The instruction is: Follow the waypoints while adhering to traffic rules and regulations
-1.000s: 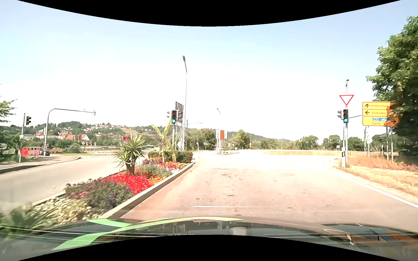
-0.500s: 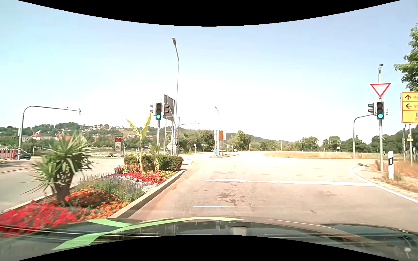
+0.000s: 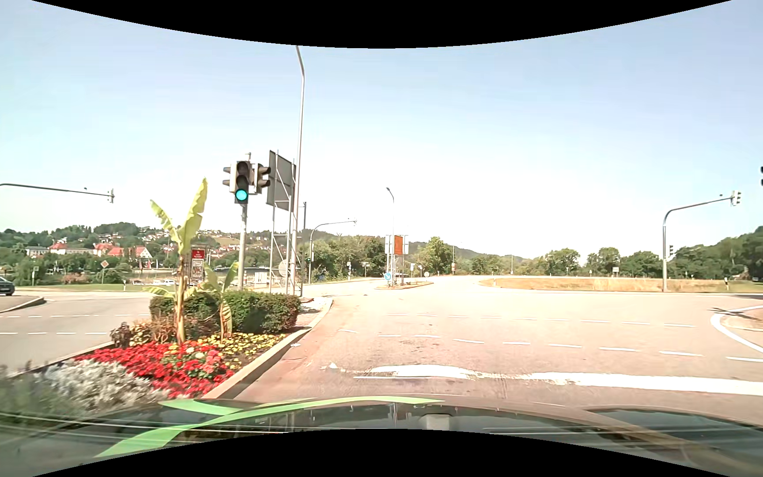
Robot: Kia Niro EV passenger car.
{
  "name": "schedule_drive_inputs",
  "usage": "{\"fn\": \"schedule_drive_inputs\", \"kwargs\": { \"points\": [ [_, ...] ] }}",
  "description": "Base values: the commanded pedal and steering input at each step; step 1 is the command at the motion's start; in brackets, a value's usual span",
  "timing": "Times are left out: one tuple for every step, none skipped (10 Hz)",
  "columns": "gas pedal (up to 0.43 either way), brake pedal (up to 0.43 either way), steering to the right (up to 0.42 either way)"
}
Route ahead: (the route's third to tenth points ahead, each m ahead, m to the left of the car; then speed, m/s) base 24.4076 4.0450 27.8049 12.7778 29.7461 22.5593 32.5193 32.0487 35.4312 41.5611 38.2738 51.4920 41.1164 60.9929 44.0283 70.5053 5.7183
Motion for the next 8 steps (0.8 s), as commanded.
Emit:
{"fn": "schedule_drive_inputs", "kwargs": {
  "points": [
    [0.000,0.000,0.011],
    [0.000,0.000,0.008],
    [0.000,0.000,0.007],
    [0.000,0.000,0.006],
    [0.000,0.000,0.005],
    [0.000,0.000,0.004],
    [0.130,0.000,0.003],
    [0.209,0.000,0.003]
  ]
}}
